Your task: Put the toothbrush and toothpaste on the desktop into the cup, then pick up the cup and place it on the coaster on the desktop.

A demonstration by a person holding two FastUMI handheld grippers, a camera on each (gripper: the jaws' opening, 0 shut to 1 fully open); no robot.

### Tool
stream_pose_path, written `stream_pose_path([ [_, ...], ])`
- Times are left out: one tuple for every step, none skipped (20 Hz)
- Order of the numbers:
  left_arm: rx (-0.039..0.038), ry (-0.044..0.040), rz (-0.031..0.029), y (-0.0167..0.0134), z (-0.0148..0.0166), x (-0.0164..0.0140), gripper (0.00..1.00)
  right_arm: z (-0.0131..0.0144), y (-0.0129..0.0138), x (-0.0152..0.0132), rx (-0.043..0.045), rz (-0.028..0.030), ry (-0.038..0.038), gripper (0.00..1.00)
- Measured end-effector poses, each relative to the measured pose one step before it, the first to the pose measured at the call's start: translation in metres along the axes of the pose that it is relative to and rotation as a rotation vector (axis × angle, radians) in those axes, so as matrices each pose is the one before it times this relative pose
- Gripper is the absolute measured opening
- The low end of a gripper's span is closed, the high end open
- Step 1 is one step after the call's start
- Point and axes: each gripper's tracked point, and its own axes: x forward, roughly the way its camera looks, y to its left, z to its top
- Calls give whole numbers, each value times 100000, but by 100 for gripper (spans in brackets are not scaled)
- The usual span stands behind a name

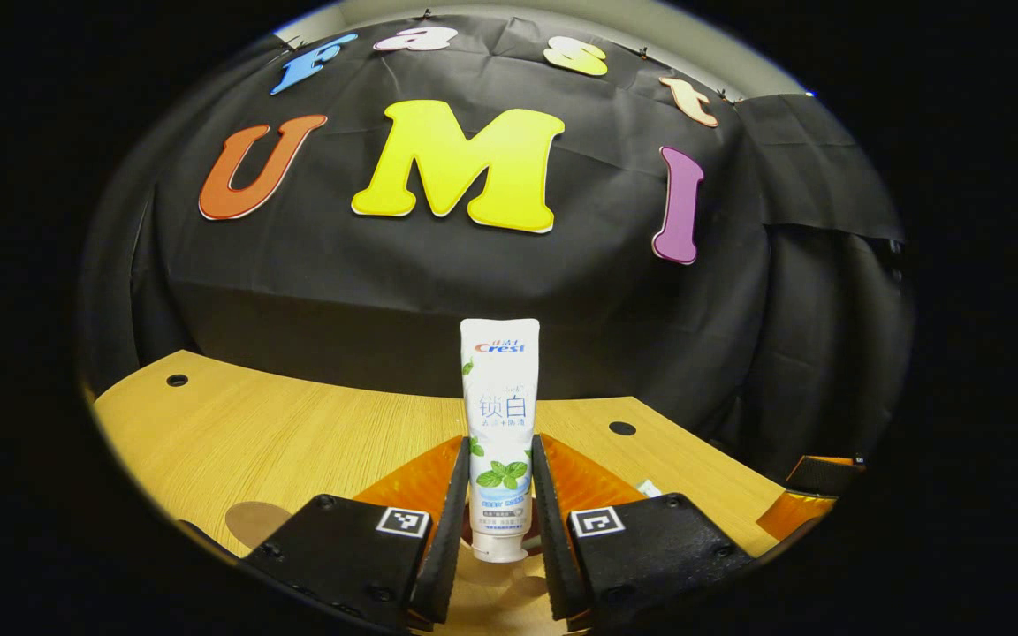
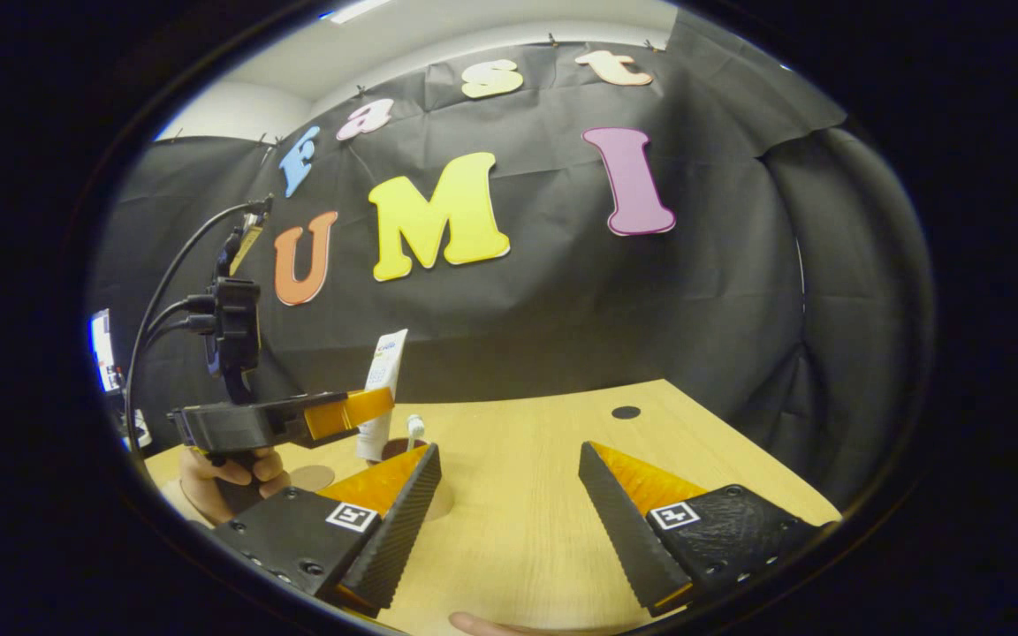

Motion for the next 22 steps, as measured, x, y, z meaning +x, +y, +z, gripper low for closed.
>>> stream_pose_path([
  [293,132,-556,-308,-184,-503,46,-23,163,-51,-310,219,130,96],
  [848,-1975,297,25,505,-376,47,-117,268,-93,-475,256,106,96],
  [1573,-2869,415,192,1019,77,47,9,255,-125,-1050,-132,-25,96],
  [270,-465,101,86,-40,-243,48,-70,258,-63,-585,175,149,96],
  [-394,-31,-59,-14,32,-103,48,67,427,40,-195,192,-10,96],
  [6,-65,-164,45,201,-254,48,100,127,-201,86,376,-241,96],
  [302,-1044,142,235,384,-182,48,80,453,-141,70,609,-46,96],
  [348,-187,-1103,-44,164,87,48,-28,130,-22,-13,-178,296,96],
  [436,1306,-1010,161,-402,-16,48,-89,157,141,-136,-37,207,96],
  [1064,3575,898,602,-845,-71,48,62,328,-154,-147,206,49,96],
  [252,1500,-299,12,-332,-46,48,130,75,-87,-185,155,-298,96],
  [-242,144,-262,140,46,73,49,8,70,-24,-193,-30,-82,96],
  [-83,-461,-58,148,95,-123,50,-27,62,99,118,130,261,96],
  [1480,126,-283,169,74,93,49,-190,129,58,776,504,758,96],
  [1658,79,-1156,148,54,-147,58,-182,90,61,288,185,503,96],
  [1771,-886,-38,413,346,107,70,-224,-73,246,823,-336,596,96],
  [2243,-1396,-1622,452,521,-10,73,-345,-164,421,1399,-450,1538,96],
  [1664,-854,-1971,284,168,303,74,-357,-158,410,267,-955,1576,96],
  [422,-74,-1306,436,89,135,74,-216,-164,280,-329,-917,1229,96],
  [-634,685,-1656,380,-80,143,76,-143,-227,176,-667,-1178,882,96],
  [-1826,933,-1133,723,-16,155,77,-185,-172,185,-744,-1486,938,96],
  [-2175,-154,-1209,726,216,240,77,-221,-129,221,-513,-1317,1015,96],
])
